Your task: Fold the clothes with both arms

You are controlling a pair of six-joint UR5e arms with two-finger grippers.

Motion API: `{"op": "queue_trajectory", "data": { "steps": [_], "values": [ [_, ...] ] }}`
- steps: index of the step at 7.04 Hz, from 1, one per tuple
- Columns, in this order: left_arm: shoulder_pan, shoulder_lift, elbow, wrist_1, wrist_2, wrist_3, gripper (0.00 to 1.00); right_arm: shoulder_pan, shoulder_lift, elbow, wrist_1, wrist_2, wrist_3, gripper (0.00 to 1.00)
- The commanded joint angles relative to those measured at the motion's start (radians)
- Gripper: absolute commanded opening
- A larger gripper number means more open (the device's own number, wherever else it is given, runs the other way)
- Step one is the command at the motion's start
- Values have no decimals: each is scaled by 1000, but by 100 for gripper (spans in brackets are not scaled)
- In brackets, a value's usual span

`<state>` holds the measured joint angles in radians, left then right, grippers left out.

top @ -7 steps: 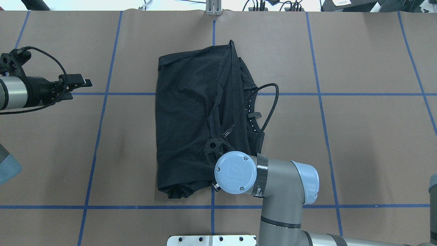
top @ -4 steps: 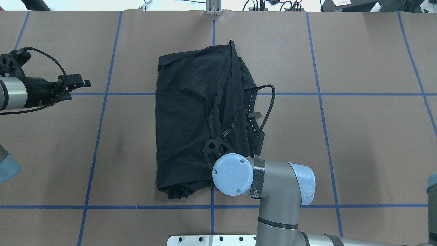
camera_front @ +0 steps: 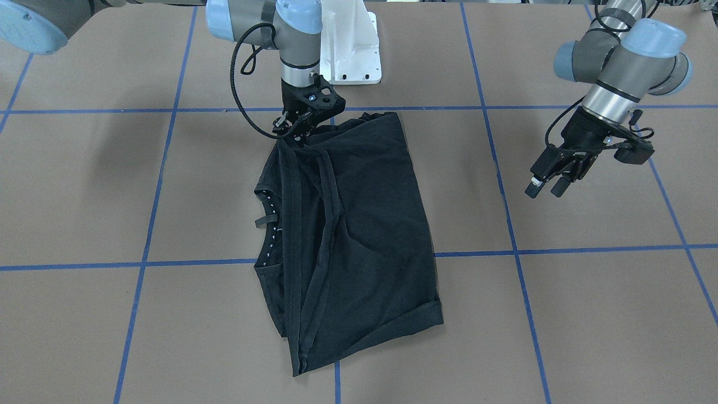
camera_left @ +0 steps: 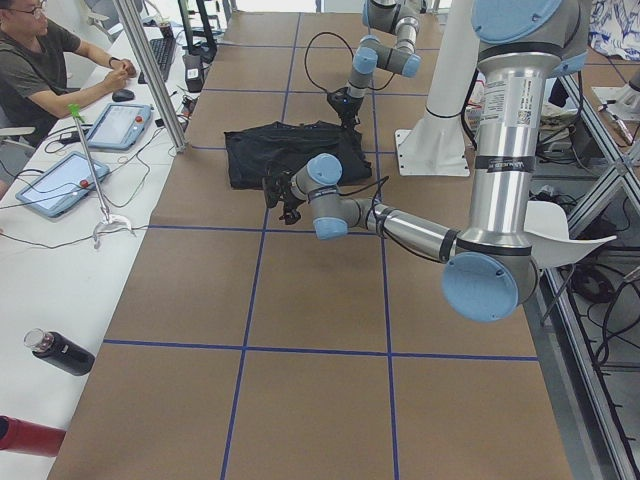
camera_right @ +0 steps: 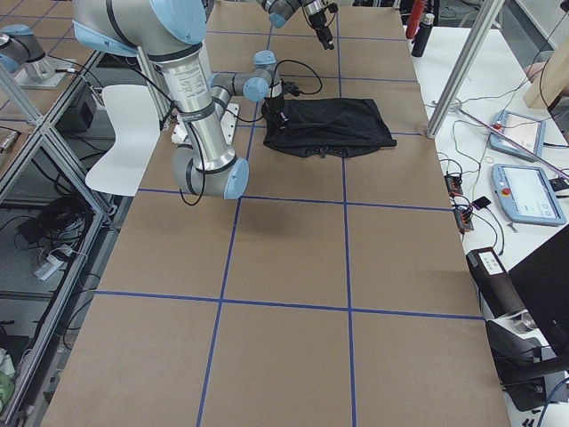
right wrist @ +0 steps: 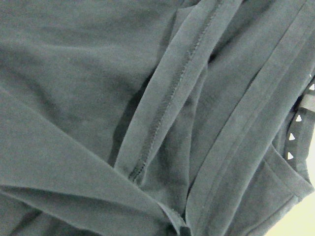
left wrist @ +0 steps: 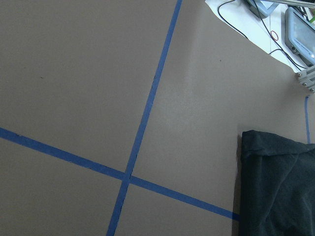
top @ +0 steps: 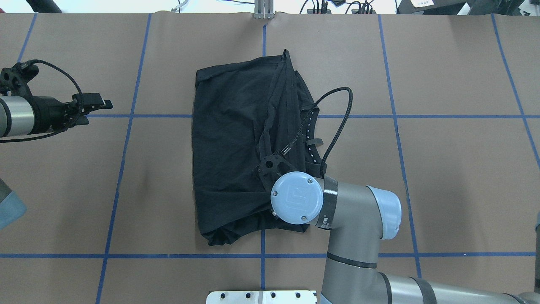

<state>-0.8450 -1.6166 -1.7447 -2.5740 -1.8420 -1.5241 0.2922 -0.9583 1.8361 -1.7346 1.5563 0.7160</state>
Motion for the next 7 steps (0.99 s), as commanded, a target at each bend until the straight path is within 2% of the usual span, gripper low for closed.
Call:
{"op": "queue_trajectory", "data": {
  "steps": [1,3,4,5,6,7],
  "values": [
    [3,-5,1,0,24,-5,100,-1,-54,80,-56,-2,14,0],
    [4,-8,1,2,24,-10,100,-54,-57,68,-49,-22,74,0],
    [4,-9,-1,2,24,-10,100,-56,-56,68,-49,-22,79,27],
    [3,-9,1,2,24,-10,100,-54,-56,74,-49,-22,79,36],
    [3,-9,1,2,24,-10,100,-47,-56,72,-48,-21,79,57],
    [3,-9,-1,2,24,-10,100,-36,-57,77,-46,-16,79,64]
  ]
}}
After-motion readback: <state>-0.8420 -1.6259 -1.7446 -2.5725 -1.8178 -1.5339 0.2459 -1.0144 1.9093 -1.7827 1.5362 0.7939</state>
